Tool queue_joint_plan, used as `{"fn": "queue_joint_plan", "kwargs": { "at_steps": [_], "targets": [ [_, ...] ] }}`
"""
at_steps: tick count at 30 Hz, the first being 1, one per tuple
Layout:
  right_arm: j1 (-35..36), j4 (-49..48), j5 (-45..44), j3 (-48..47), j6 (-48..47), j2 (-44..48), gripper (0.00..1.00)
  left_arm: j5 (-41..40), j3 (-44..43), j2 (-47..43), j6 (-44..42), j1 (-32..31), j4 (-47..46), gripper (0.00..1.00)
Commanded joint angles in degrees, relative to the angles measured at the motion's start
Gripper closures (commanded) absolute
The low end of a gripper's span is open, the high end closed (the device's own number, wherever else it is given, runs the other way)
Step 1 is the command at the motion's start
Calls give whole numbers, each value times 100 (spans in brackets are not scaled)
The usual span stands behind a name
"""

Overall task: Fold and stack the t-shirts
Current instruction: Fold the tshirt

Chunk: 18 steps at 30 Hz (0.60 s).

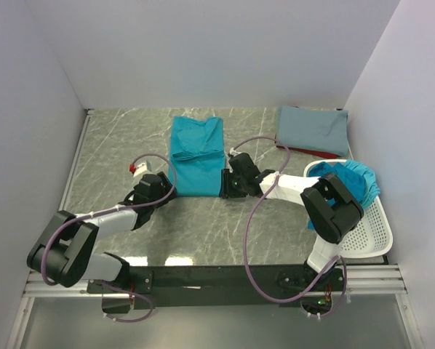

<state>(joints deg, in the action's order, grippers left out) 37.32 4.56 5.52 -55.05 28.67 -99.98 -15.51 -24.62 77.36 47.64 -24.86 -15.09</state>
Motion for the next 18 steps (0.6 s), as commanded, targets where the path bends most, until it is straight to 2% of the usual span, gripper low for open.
{"fn": "queue_joint_plan", "kwargs": {
  "at_steps": [1,9,15,18],
  "targets": [
    [21,-271,-112,47,43,111,51,-181,150,-283,114,-89,199,28],
    [30,-368,37,-6,25,-100,58,-251,133,-222,44,-98,296,28],
    [38,-324,55,-32,-10,-223,69,-242,80,42,35,-98,191,28],
    [30,-350,72,-24,-1,-241,78,-242,37,147,26,-98,147,30]
  ]
}}
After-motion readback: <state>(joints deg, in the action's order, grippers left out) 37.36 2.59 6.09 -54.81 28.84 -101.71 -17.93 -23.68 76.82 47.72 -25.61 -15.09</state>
